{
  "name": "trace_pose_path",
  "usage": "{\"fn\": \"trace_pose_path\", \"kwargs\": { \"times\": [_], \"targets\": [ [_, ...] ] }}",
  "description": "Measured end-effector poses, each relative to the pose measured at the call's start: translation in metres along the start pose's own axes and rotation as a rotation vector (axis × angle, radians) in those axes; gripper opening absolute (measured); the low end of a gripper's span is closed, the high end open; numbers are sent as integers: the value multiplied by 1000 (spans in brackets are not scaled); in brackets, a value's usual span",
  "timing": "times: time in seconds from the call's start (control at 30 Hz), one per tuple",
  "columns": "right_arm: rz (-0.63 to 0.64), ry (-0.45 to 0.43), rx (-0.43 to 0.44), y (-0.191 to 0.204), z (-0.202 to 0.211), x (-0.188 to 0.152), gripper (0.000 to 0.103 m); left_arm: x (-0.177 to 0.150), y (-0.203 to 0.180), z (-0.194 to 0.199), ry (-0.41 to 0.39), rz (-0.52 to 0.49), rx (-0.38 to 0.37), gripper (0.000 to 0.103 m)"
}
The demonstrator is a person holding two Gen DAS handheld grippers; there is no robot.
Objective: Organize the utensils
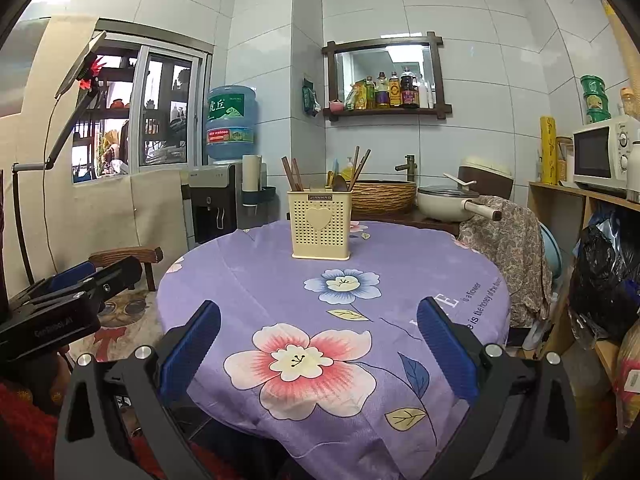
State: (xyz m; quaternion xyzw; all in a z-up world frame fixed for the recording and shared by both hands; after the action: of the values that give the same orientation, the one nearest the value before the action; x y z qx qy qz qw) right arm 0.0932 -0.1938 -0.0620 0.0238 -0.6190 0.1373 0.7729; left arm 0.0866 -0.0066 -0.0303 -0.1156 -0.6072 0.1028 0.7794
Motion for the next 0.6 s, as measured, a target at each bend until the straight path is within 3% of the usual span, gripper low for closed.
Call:
{"fn": "trace_pose_path", "kwargs": {
  "times": [0.6],
  "targets": [
    [0, 15, 8, 5, -2, -3, 97, -2, 2, -3, 20, -4, 0, 97]
  ]
}}
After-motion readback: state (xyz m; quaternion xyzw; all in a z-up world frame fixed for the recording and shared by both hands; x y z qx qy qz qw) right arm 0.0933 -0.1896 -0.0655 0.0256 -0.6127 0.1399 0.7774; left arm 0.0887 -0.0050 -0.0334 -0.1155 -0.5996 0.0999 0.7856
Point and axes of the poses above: each gripper's, at about its wrist camera, not at the fingertips, and z roughly against the way its jaws point, y to its left, x to its top, the point moved 8 cm from there along -z, roughly the way its jaws point, and after that the axes turned 9 degrees about z, right-handed, at the moved point
